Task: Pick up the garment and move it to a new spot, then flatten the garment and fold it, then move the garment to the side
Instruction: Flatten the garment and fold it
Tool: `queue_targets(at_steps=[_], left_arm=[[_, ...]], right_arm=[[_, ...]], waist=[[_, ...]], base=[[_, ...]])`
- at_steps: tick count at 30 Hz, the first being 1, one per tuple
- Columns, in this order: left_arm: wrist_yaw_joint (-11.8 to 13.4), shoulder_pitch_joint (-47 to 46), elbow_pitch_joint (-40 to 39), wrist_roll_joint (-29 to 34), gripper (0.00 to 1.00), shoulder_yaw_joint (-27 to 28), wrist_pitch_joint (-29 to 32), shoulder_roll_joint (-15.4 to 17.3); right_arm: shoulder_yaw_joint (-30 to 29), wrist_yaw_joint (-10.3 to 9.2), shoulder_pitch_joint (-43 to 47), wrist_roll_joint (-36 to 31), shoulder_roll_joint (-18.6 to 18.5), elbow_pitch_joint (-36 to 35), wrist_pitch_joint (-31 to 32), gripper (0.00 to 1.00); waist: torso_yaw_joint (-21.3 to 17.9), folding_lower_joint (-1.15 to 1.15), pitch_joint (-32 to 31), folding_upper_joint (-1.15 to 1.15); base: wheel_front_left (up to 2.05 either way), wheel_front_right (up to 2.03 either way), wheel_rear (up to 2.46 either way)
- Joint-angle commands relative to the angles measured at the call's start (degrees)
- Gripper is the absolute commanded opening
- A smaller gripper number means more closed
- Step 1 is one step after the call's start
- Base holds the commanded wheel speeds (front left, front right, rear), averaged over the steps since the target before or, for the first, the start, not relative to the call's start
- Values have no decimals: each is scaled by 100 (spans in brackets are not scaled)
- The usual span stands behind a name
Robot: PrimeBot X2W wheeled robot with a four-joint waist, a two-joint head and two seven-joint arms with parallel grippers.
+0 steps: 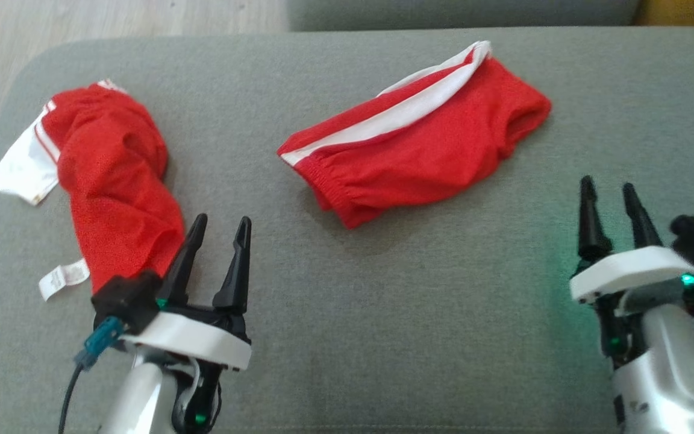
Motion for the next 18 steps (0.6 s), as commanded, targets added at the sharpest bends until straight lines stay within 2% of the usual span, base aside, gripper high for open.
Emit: queue_targets(at_steps=[1,8,15,18], left_arm=[[8,-313,-196,18,100,133,-30,8],[8,-495,-139,-48,100,-42,-30,2],[8,-686,-115,-291,100,-251,-30,-9],[8,-767,-120,-330,100,-358,-30,-11]], right_arm=[[27,-6,-362,148,29,-115,125,100],[-588,-6,-1084,1398,35,505,898,100],[-1497,-6,-2049,2101,36,1612,1462,100],[-1906,-6,-2453,2179,36,2070,1588,100]], waist=[[136,1,128,0],[576,1,416,0],[1038,1,746,0],[1204,1,872,0]], base=[[0,0,0],[0,0,0],[0,0,0],[0,0,0]])
